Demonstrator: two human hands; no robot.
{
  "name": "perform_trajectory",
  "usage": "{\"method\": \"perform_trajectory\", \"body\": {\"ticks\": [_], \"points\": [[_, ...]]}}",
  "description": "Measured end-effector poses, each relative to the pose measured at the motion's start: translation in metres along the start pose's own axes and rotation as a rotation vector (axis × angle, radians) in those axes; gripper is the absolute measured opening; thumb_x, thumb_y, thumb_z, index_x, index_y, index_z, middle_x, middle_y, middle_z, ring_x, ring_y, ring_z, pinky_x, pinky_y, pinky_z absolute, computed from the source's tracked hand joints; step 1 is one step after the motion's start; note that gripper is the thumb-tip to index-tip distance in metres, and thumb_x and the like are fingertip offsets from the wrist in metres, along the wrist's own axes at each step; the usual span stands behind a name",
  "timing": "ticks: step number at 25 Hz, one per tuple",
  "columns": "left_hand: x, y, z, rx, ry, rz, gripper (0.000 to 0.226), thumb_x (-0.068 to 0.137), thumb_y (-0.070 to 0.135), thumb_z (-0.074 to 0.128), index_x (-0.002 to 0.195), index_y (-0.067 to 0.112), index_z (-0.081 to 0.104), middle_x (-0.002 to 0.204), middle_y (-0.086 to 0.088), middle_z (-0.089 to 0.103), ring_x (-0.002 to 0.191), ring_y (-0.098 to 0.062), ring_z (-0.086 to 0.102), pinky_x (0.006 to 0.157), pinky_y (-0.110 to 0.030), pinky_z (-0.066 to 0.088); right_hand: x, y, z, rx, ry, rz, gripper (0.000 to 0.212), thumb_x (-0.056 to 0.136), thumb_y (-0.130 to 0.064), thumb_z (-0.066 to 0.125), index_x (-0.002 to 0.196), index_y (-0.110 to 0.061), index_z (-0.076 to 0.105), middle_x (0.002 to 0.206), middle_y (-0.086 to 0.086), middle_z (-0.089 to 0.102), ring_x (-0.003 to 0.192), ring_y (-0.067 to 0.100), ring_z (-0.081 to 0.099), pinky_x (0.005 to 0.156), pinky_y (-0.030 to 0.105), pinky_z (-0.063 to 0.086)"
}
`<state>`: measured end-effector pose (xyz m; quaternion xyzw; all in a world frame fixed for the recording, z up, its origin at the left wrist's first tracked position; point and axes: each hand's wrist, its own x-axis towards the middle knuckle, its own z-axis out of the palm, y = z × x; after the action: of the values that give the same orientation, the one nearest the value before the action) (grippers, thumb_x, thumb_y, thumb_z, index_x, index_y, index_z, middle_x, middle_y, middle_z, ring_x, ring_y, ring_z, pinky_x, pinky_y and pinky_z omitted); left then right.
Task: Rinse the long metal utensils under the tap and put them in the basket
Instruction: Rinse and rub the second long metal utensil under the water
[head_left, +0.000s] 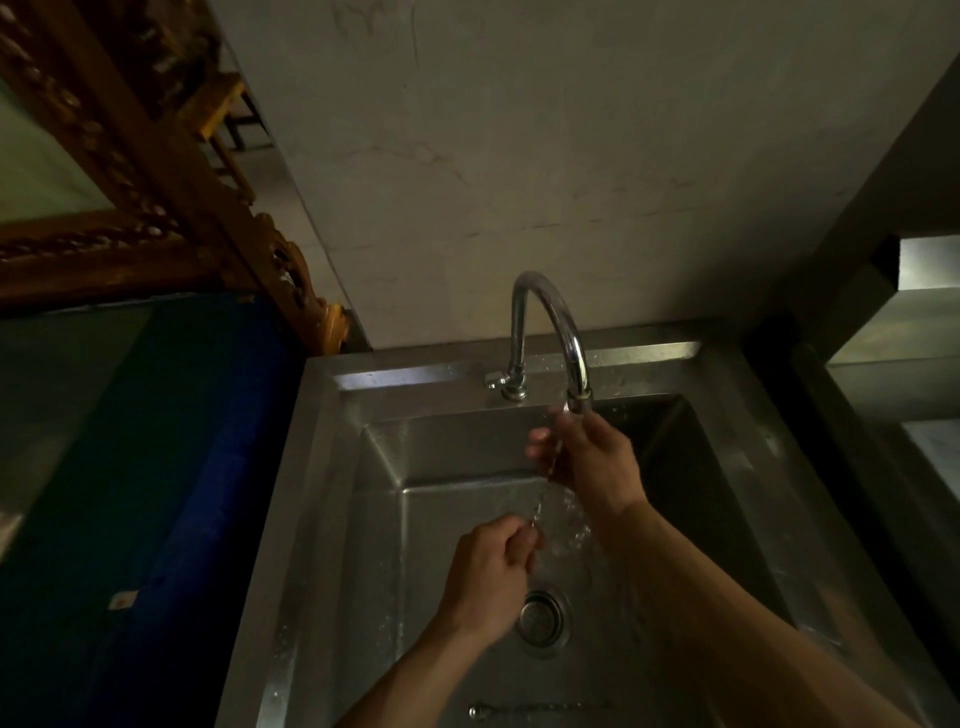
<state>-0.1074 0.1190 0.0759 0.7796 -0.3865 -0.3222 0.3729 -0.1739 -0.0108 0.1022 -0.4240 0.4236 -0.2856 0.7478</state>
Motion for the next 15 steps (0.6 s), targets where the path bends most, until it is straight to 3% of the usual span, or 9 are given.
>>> {"method": "perform_trajectory", "body": {"ticks": [2,5,7,10,12,15], "points": [[0.001,-0.003,-0.001,-0.009,0.006,-0.003,0.023,0.094,0.018,0.05,0.074,0.017,0.063,0.058,0.007,0.054,0.057,-0.002,0.048,0.059,-0.019,0.039,-0.002,0.002,-0.001,-0.003,-0.084,0.013,0.018,0.097,-0.012,0.052,0.114,-0.016,0.059,0.097,0.008,0.072,0.083,0.025,0.071,0.075,0.038,0.059],[0.004,0.002,0.002,-0.04,-0.012,0.025,0.023,0.094,0.018,0.05,0.075,0.017,0.063,0.058,0.007,0.054,0.058,-0.003,0.048,0.061,-0.024,0.04,0.004,-0.002,-0.007,0.009,0.05,0.038,0.025,0.099,-0.029,0.049,0.101,-0.009,0.063,0.085,0.012,0.073,0.074,0.025,0.071,0.066,0.037,0.058],[0.014,0.004,0.004,-0.04,0.016,0.021,0.023,0.093,0.018,0.05,0.075,0.018,0.063,0.059,0.006,0.055,0.059,-0.003,0.05,0.063,-0.028,0.043,0.009,-0.002,-0.007,-0.046,0.069,0.033,0.032,0.1,-0.034,0.046,0.099,-0.008,0.065,0.082,0.01,0.074,0.074,0.023,0.072,0.069,0.037,0.059],[0.033,0.005,0.008,-0.036,0.048,0.019,0.021,0.092,0.02,0.049,0.076,0.017,0.061,0.062,0.003,0.058,0.061,-0.008,0.051,0.063,-0.032,0.043,0.011,0.0,-0.01,-0.088,-0.049,0.004,0.016,0.096,-0.016,0.056,0.109,-0.013,0.065,0.093,0.006,0.076,0.088,0.023,0.073,0.08,0.038,0.059],[0.045,0.01,0.01,-0.022,0.059,0.042,0.021,0.092,0.023,0.048,0.077,0.014,0.059,0.066,-0.003,0.06,0.062,-0.011,0.05,0.062,-0.037,0.042,0.013,-0.006,-0.018,-0.107,-0.114,-0.006,0.019,0.094,-0.006,0.056,0.109,-0.013,0.065,0.101,0.009,0.075,0.098,0.025,0.07,0.087,0.04,0.056],[0.063,0.028,0.014,-0.066,0.04,0.094,0.023,0.095,0.02,0.048,0.074,0.023,0.057,0.066,0.001,0.059,0.059,-0.007,0.049,0.058,-0.029,0.039,0.013,-0.018,-0.028,-0.166,-0.134,-0.021,0.017,0.094,-0.003,0.052,0.105,-0.009,0.065,0.106,0.017,0.071,0.094,0.029,0.068,0.084,0.041,0.056]]}}
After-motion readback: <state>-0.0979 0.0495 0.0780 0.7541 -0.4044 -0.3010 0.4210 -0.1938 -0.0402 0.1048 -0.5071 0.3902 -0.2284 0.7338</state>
